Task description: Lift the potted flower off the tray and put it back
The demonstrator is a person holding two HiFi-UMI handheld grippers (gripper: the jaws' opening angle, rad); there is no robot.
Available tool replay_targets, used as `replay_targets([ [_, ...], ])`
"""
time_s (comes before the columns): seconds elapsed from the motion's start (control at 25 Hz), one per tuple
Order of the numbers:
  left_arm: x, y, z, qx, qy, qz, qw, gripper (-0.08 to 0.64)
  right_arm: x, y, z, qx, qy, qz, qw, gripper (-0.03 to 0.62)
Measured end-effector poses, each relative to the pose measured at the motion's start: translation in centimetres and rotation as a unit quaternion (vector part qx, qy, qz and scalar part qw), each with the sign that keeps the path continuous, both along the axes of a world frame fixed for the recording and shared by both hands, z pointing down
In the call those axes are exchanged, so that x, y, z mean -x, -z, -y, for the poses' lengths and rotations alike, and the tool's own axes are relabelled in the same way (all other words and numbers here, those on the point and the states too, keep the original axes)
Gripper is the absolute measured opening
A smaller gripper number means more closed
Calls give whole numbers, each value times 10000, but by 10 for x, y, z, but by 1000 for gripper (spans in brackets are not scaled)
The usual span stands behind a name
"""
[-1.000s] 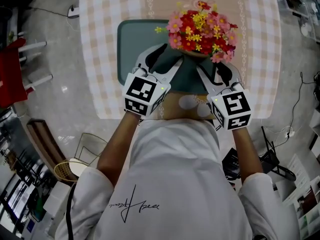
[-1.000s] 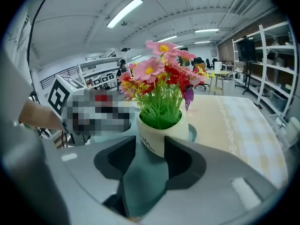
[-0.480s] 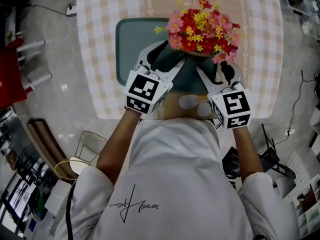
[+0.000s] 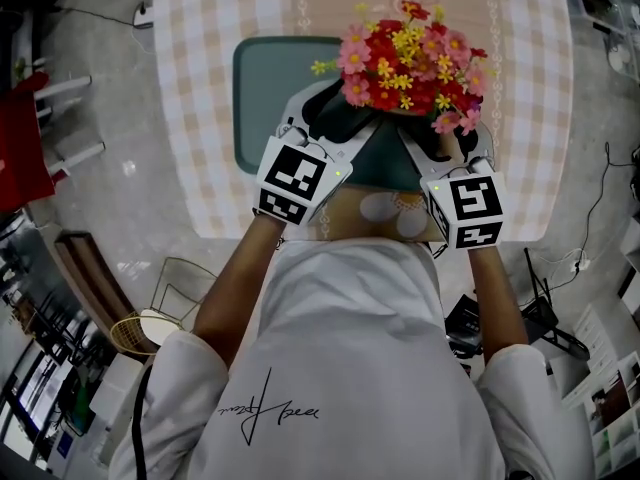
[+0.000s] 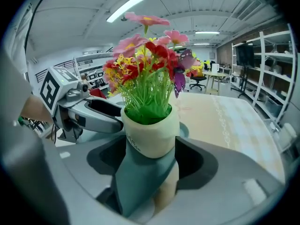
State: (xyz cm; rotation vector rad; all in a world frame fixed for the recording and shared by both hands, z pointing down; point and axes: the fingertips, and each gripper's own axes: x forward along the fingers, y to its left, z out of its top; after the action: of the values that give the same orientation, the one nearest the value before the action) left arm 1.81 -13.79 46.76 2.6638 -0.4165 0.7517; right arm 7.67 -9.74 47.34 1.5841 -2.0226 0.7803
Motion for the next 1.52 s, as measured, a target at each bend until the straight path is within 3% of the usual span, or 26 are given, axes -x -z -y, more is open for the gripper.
replay_targets([
  [0.64, -12, -6, -4, 6, -541, -114, 9985, 308, 0, -12, 13, -36, 158, -147, 9998, 357],
  [1.24, -11, -4, -2, 0, -643, -185, 9978, 293, 2, -12, 14, -20, 78, -113, 9999, 359],
  [1.52, -4, -4, -6, -228, -700, -19, 9973, 285, 9, -11, 10, -28, 114, -81, 9999, 359],
])
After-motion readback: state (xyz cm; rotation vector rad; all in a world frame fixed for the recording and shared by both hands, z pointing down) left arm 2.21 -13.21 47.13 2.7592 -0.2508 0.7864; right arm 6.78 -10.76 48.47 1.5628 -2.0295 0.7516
